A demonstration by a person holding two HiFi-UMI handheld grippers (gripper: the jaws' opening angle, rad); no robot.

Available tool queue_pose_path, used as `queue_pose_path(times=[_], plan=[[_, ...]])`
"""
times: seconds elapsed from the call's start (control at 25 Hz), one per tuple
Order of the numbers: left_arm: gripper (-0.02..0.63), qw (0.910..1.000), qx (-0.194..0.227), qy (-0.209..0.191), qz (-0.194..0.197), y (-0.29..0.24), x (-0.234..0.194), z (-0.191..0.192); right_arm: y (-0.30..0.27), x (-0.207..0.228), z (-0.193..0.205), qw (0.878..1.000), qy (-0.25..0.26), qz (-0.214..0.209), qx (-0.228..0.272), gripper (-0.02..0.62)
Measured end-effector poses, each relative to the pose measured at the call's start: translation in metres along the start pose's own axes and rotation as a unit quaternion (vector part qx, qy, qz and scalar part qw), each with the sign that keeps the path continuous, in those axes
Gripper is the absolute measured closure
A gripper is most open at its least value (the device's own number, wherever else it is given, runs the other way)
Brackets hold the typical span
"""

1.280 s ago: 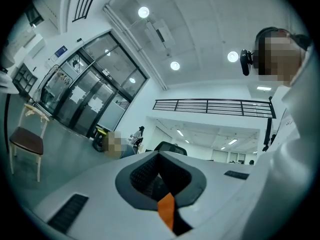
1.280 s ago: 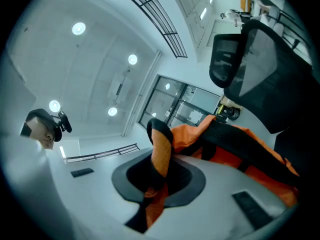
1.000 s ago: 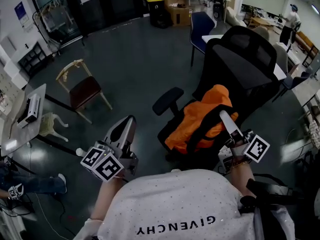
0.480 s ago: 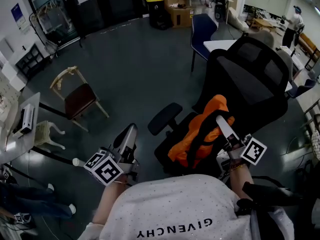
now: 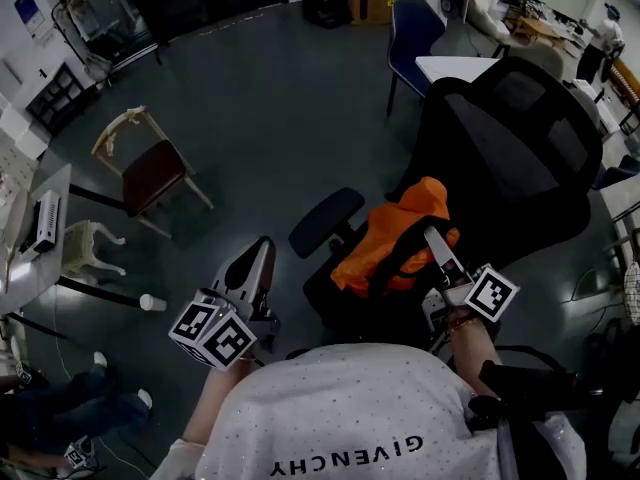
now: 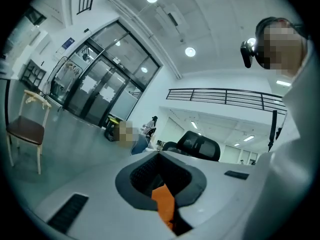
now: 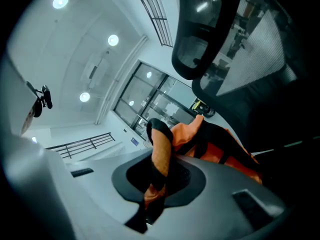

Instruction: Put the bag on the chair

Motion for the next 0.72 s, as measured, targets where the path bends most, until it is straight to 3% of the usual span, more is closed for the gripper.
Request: queue_pose_path(times=[0.28, 0.52, 0.72], plan=[[0.604, 0.9996, -0.022, 0.014, -0.014, 0.009, -0.008, 0.009, 0.004, 0.061, 0.031, 0.995, -0.044, 0.082, -0.029, 0.571], [0.604, 0.9991, -0.009, 0.034, -0.023, 0.014, -0.015, 0.008, 0.025, 0.112, 0.066, 0.980, -0.082, 0.171, -0.063, 0.569], [0.604, 0.9984, -0.032, 0.018, -0.044, 0.019, -0.024, 0.013, 0.045, 0.128, 0.093, 0.971, -0.102, 0.199, -0.082, 0.568]])
Point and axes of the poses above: the fingertips, and each gripper's own axes: y backward along the fingers, x to its right, z out of its underside, the point moved 4 cm from there along y, backward along the fingers, and after that the axes turned 6 degrees about -z, right-handed, at the moved point
